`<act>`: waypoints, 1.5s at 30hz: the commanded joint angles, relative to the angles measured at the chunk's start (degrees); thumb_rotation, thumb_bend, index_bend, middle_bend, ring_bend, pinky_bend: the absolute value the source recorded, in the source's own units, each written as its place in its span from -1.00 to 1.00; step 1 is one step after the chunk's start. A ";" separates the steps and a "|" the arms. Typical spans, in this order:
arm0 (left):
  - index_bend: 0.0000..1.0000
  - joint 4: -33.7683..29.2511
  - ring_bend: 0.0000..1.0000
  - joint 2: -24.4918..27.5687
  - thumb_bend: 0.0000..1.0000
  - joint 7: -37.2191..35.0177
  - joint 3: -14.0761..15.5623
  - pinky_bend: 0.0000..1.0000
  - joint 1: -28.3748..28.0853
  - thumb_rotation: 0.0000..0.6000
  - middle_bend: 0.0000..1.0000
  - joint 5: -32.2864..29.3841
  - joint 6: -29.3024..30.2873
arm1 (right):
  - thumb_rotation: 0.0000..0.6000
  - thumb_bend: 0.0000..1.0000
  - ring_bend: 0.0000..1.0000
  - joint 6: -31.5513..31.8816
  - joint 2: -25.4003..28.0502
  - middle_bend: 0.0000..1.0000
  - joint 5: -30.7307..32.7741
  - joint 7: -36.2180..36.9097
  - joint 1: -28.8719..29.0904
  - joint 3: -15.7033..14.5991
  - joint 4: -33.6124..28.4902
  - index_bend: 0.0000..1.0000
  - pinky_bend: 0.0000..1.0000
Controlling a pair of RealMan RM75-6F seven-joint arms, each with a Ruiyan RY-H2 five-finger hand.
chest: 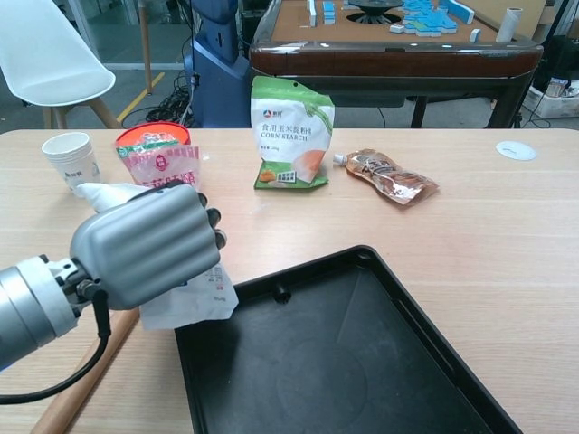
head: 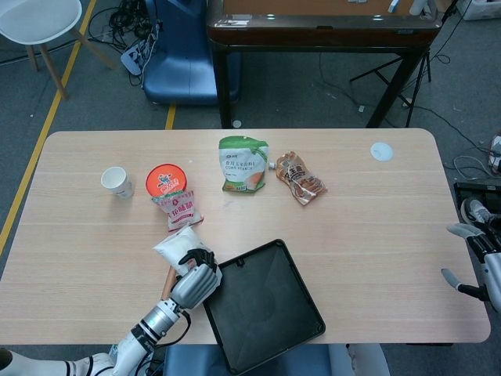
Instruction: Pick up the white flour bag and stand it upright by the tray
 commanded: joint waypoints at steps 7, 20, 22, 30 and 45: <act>0.15 0.12 0.44 -0.46 -0.61 0.77 -0.38 0.50 0.02 1.00 0.49 -1.14 -1.00 | 1.00 -0.56 -0.72 0.07 -0.05 -0.50 0.09 0.14 -0.12 0.05 0.13 -0.52 -0.67; 0.15 0.96 0.44 -1.10 -0.61 0.46 -0.88 0.50 -0.09 1.00 0.49 -3.02 -1.98 | 1.00 -0.56 -0.72 0.07 -0.11 -0.50 0.05 0.19 -0.19 0.08 0.17 -0.52 -0.67; 0.15 0.77 0.44 -1.10 -0.61 0.21 -1.24 0.50 -0.01 1.00 0.49 -3.11 -1.43 | 1.00 -0.56 -0.72 0.17 -0.11 -0.50 0.05 0.19 -0.26 0.08 0.19 -0.52 -0.67; 0.15 -1.28 0.44 0.14 -0.61 -0.68 -1.97 0.50 0.02 1.00 0.49 -3.58 -0.44 | 1.00 -0.56 -0.72 0.30 -0.15 -0.50 -0.07 0.16 -0.31 0.12 0.14 -0.52 -0.67; 0.15 -1.16 0.44 -0.73 -0.61 -2.67 -2.49 0.50 -0.55 1.00 0.50 -7.05 -1.61 | 1.00 -0.56 -0.72 0.41 0.06 -0.50 0.03 0.11 -0.47 0.17 -0.02 -0.52 -0.67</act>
